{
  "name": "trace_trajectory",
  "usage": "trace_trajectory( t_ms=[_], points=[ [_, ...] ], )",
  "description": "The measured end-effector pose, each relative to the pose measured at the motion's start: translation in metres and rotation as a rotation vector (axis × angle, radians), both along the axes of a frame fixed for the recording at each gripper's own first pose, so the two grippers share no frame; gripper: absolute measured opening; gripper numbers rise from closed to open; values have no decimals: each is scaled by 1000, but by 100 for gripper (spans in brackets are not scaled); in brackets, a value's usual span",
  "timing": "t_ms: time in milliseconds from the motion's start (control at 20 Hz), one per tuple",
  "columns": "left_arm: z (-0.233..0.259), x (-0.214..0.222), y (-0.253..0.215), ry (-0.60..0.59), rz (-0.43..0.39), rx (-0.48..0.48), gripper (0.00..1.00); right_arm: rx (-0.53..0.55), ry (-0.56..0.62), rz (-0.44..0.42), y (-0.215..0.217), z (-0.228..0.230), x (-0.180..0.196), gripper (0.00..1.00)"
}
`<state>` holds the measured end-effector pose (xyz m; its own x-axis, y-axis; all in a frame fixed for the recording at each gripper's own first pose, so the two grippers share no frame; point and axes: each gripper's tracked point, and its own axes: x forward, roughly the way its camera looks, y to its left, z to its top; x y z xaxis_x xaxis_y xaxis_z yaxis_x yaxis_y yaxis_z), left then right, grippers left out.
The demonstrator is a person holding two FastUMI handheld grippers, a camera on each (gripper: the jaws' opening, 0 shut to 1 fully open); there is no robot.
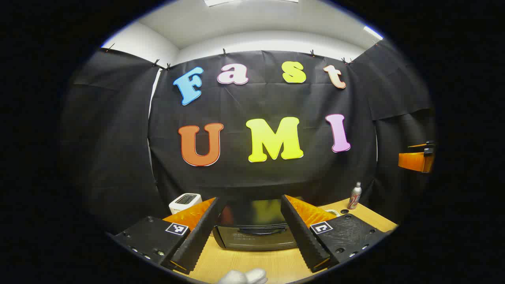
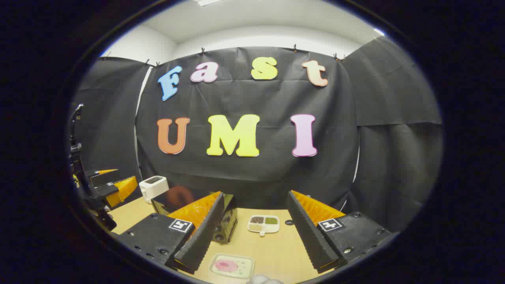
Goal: Open the electric oven with the left hand, put the food in, and close the electric oven.
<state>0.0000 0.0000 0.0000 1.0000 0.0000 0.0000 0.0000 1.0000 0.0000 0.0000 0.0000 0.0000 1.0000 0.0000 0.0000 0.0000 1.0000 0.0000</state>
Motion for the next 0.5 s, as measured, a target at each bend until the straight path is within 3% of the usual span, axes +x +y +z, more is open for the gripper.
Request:
trace_trajectory(
  t_ms=[50,200,500],
  points=[
    [-1,2,0,1,-1,-2,96,-3,1,-2,-1,-1,-1,96],
    [-1,4,-1,-3,-11,-4,96,-11,-7,-8,2,1,-3,100],
    [-5,10,-3,-4,-21,-4,96,-15,-3,-18,0,0,-7,96]
  ],
)
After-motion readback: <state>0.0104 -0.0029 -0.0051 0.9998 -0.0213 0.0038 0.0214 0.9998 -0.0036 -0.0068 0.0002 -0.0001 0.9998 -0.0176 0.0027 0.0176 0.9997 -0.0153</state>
